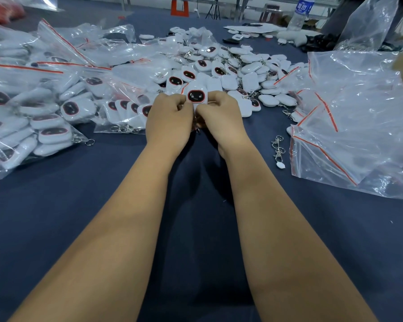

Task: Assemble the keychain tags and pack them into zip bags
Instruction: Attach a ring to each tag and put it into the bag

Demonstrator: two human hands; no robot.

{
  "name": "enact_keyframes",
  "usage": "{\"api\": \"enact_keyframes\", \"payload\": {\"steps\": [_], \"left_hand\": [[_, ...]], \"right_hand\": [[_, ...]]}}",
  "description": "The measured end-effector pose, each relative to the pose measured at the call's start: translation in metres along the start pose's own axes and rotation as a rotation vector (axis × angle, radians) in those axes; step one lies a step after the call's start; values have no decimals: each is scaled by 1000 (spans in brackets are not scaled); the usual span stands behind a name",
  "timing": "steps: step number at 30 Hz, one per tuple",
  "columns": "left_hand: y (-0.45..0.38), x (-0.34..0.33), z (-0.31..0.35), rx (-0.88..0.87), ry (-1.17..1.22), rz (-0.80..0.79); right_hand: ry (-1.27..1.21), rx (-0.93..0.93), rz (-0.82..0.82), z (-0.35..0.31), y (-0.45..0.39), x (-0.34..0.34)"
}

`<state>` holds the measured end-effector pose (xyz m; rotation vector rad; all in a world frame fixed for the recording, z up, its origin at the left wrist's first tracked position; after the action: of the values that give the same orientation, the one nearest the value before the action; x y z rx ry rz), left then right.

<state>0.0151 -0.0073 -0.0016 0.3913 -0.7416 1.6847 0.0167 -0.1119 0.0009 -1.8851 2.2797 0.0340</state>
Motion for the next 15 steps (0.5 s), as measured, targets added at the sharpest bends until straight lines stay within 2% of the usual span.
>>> {"api": "enact_keyframes", "payload": {"steps": [15], "left_hand": [[0,-1,-1,29,25,-32]], "right_hand": [[56,-7,-21,1,-1,0]]}}
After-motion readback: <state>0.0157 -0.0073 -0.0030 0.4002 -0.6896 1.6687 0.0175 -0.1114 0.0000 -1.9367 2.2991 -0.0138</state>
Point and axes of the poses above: each hand's wrist, its own y-axis away from the middle knuckle, its own x-axis out of the back of the hand, z = x × y, the point moved 1 cm from there along -y, towards the middle knuckle, and after that the axes turned 12 degrees about -y, right-handed, at the moved point
